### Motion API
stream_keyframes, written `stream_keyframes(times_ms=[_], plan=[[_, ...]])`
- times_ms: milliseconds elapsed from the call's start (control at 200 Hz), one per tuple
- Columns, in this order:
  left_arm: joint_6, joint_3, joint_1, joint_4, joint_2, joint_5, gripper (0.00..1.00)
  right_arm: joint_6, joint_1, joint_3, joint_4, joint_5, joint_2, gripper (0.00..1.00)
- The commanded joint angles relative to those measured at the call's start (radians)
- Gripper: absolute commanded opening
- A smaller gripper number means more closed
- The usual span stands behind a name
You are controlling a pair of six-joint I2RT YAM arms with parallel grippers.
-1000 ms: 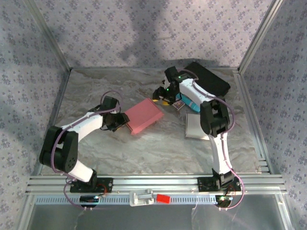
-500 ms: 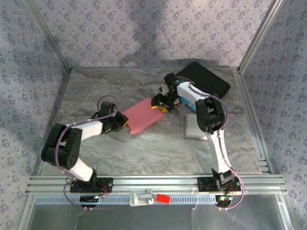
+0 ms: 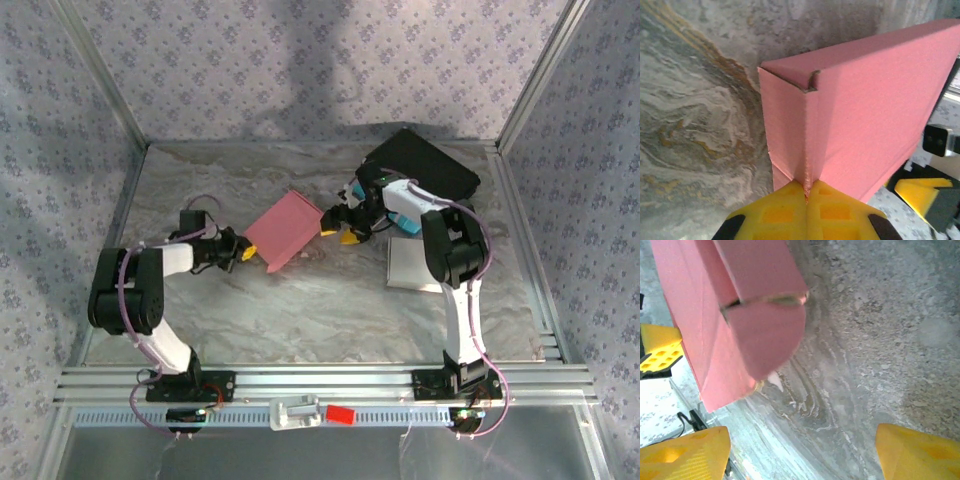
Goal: Fold the paper box
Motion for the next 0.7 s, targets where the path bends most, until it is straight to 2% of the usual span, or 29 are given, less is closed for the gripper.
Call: stream_keyframes(times_ms=[0,130,280,390,525,610,695], plan=[[0.096,0.070,0.034,-0.190,0.016,0.178,0.00,0.009,-0.008,-0.027,0.057,-0.088,-0.037,0.79],[0.195,0.138,0.056,-0.356,0.030,0.196,0.00,0.081,-0.015,-0.037,0.138,-0.127,-0.060,0.83],[0.223,0.152,0.074,-0.401,0.035,0.208,0.00,0.236,-0.049,-0.093,0.337,-0.177,-0.154,0.84],[0.228,0.167,0.074,-0.424,0.035,0.213,0.00,0.296,-0.061,-0.108,0.384,-0.203,-0.195,0.86],[0.246,0.190,0.076,-0.452,0.043,0.220,0.00,0.290,-0.077,-0.096,0.352,-0.188,-0.203,0.88],[0.266,0.200,0.076,-0.476,0.050,0.223,0.00,0.172,-0.073,0.033,0.134,-0.145,-0.113,0.88],[0.284,0.205,0.076,-0.489,0.056,0.234,0.00,0.112,-0.061,0.122,0.047,-0.130,-0.020,0.88]])
